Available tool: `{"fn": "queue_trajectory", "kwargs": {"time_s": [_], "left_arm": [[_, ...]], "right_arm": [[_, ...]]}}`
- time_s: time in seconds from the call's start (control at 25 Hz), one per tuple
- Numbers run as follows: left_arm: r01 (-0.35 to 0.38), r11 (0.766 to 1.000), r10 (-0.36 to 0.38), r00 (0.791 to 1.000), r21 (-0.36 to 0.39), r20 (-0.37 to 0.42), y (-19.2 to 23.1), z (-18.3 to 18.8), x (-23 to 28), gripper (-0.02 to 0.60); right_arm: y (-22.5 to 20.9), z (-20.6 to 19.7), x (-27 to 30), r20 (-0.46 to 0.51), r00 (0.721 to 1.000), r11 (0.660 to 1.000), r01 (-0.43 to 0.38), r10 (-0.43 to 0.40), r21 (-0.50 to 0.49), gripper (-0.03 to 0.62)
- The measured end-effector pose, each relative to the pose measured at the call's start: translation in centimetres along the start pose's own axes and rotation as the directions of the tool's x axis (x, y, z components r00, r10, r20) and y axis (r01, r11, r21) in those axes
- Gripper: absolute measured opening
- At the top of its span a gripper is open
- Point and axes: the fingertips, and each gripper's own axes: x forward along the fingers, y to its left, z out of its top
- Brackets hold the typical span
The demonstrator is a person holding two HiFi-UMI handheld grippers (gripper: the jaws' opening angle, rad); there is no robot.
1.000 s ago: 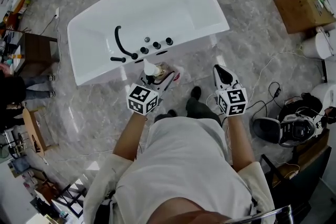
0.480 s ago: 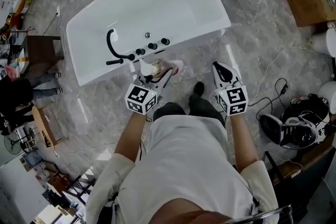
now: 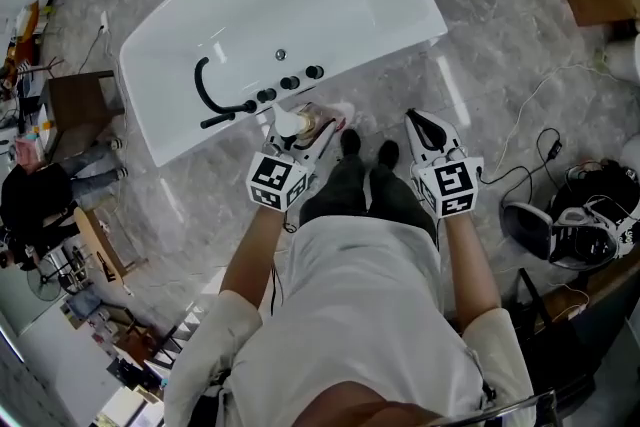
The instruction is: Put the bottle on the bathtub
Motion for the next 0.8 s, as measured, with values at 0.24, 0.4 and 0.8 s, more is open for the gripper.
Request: {"fn": "queue_trajectory", "kwargs": {"time_s": [0.24, 0.4, 0.8], "left_arm": [[0.051, 0.998, -0.05, 0.998, 0.025, -0.037, 3.3, -1.2, 3.9, 0.216], [0.087, 0.993, -0.082, 0.995, 0.077, -0.064, 5.3, -2.4, 6.3, 0.216], [0.135, 0.978, -0.114, 0.984, 0.157, -0.136, 10.4, -7.1, 14.2, 0.216]], "right_arm": [[-0.9, -0.6, 3.5, -0.024, 0.999, 0.999, 0.033, -0.032, 0.023, 0.034], [-0.8, -2.0, 5.6, -0.05, 0.997, 0.995, 0.063, -0.059, 0.082, 0.034], [-2.7, -5.4, 11.6, -0.082, 0.992, 0.985, 0.107, -0.096, 0.135, 0.034]]}}
